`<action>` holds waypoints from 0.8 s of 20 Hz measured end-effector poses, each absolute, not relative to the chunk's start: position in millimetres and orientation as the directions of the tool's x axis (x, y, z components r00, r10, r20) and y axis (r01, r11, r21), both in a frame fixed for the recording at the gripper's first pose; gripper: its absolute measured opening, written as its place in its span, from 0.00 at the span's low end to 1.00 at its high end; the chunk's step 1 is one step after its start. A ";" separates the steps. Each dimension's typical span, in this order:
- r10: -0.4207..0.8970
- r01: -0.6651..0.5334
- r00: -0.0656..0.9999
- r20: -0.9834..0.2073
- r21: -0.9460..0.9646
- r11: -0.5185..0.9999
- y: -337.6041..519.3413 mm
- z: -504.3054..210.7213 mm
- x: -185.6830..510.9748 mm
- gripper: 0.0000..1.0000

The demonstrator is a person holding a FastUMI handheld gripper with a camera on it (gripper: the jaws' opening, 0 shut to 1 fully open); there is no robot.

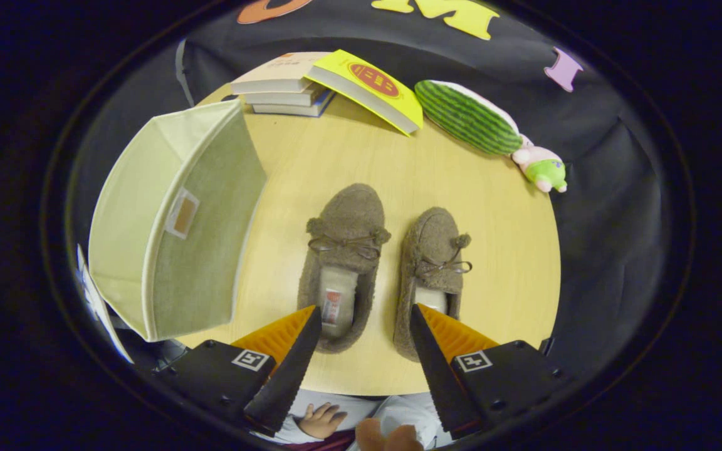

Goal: Open the storage box then place both shoes into the box .Put the left shoe in first, then the right shoe, with the right side of both shoes facing outward in a uniform manner.

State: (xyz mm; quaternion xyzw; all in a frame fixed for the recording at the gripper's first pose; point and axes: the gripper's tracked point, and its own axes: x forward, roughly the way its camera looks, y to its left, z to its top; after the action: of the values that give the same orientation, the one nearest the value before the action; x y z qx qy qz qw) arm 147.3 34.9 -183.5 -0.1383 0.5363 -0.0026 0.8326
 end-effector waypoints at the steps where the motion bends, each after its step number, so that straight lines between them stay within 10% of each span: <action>1: -0.127 -0.148 0.406 -0.905 -0.202 0.968 38.5 -190.9 148.6 0.92; 10: -0.061 0.010 0.361 -0.931 -0.062 0.998 32.7 -231.0 179.3 0.81; 16: -0.024 0.041 0.306 -0.952 -0.012 0.999 22.4 -259.3 187.9 0.38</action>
State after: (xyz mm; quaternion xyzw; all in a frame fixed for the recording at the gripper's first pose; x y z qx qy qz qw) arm 187.9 22.4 -259.3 0.0072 0.5888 -0.0203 0.8080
